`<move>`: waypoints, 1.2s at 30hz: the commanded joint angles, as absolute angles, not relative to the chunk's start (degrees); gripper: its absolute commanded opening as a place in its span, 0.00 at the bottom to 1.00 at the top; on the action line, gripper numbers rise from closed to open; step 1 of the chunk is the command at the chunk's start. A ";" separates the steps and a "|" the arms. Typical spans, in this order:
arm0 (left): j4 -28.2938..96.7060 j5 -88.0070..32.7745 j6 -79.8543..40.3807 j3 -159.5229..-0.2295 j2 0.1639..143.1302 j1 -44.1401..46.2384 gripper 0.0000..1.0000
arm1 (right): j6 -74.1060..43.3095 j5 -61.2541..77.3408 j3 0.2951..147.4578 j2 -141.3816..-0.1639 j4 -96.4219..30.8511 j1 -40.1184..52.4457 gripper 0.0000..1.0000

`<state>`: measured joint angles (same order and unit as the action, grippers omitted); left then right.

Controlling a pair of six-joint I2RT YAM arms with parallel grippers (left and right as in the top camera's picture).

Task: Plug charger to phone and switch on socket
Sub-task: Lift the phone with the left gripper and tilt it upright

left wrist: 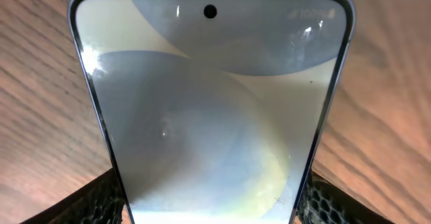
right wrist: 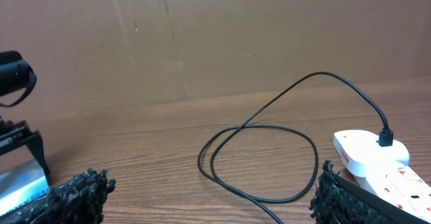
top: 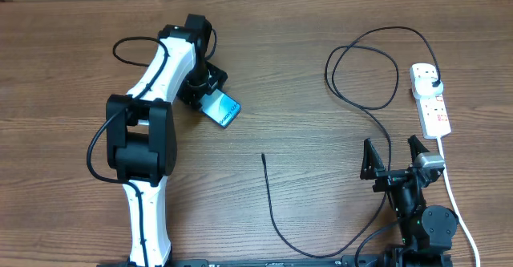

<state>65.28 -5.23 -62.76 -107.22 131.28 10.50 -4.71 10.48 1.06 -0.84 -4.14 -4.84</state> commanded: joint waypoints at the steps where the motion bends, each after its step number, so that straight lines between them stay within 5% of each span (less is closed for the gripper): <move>1: 66.59 -6.94 -60.51 -111.55 128.20 10.85 0.04 | -4.71 10.11 0.47 -0.19 -3.97 -4.51 1.00; 20: 66.61 -47.29 -58.24 -115.37 127.68 10.85 0.04 | -4.71 10.11 0.47 -0.19 -3.97 -4.51 1.00; 36: 66.89 -65.80 -58.17 -115.37 127.68 10.83 0.04 | -4.71 10.11 0.47 -0.19 -3.97 -4.51 1.00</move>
<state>66.70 -58.15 -59.40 -113.40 130.74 10.50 -4.69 10.48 1.06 -0.84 -4.14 -4.84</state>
